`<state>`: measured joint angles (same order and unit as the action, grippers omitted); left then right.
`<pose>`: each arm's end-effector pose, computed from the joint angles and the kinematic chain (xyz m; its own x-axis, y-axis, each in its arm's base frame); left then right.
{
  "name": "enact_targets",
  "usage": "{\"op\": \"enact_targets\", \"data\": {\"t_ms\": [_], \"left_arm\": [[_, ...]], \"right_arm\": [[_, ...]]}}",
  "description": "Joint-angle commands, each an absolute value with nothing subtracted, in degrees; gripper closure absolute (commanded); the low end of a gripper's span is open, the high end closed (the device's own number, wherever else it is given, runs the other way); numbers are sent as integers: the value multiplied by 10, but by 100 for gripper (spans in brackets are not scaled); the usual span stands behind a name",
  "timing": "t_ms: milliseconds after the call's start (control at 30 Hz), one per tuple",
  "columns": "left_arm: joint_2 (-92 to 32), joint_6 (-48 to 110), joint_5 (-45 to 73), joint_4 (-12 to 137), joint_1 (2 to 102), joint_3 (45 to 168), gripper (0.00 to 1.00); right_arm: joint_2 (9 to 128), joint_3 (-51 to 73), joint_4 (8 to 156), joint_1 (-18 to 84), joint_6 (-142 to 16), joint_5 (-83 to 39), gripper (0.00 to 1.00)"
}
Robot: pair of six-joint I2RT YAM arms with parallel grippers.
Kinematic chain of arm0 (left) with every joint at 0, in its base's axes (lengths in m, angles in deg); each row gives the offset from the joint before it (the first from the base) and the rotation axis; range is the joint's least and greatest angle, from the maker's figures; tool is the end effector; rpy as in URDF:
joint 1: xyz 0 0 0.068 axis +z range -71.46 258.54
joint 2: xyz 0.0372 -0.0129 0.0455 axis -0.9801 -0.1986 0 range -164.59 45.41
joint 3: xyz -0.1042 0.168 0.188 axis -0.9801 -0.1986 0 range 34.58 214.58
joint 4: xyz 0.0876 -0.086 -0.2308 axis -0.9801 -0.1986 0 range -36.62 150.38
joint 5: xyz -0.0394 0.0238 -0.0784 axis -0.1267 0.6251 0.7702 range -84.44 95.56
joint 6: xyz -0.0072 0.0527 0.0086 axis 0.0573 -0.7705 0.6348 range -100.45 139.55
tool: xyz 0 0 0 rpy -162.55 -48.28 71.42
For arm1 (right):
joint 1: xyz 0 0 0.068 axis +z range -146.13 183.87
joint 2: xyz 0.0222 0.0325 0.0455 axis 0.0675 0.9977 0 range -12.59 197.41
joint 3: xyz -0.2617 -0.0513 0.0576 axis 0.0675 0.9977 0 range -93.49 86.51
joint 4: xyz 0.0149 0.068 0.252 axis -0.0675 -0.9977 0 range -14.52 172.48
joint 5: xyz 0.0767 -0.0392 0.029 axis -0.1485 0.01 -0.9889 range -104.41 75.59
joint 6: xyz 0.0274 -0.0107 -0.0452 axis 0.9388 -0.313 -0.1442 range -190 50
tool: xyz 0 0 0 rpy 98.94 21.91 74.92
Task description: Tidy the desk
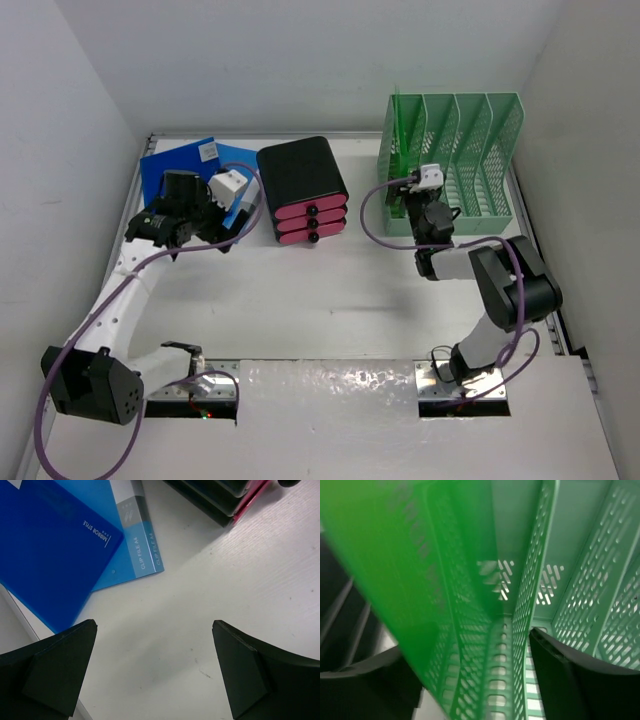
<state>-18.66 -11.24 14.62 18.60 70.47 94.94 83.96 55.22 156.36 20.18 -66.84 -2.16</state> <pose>0.2264 -0.0378 0.3172 -0.4795 0.5786 -0.6598 0.5745 0.7753 0.2624 0.3041 0.0811 0.1946 0.1396 0.0968 -0.9855 -0.0809 0.9930 0.0861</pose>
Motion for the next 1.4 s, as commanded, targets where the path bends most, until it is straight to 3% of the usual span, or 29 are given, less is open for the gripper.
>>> {"op": "enact_targets", "data": {"t_ms": [0,100,267,367,533,867,1067,1367], "left_arm": [[-190,-102,125,255,723,921,0],[-223,-101,120,280,742,904,2],[-299,-56,115,355,770,908,17],[-332,-22,84,431,770,905,24],[-414,-3,77,492,764,923,13],[-542,7,-31,648,757,946,11],[-597,26,34,650,756,977,9],[-667,42,21,635,758,1004,10]], "right_arm": [[760,543,1551,203,-630,-7,20],[678,517,1385,203,-596,5,11],[578,478,1121,202,-511,11,9],[529,505,1102,202,-474,-1,10],[485,536,1107,203,-453,-16,12],[483,555,1088,203,-443,-43,14],[482,565,1082,204,-437,-42,14],[472,570,1071,203,-437,-39,14]]}}
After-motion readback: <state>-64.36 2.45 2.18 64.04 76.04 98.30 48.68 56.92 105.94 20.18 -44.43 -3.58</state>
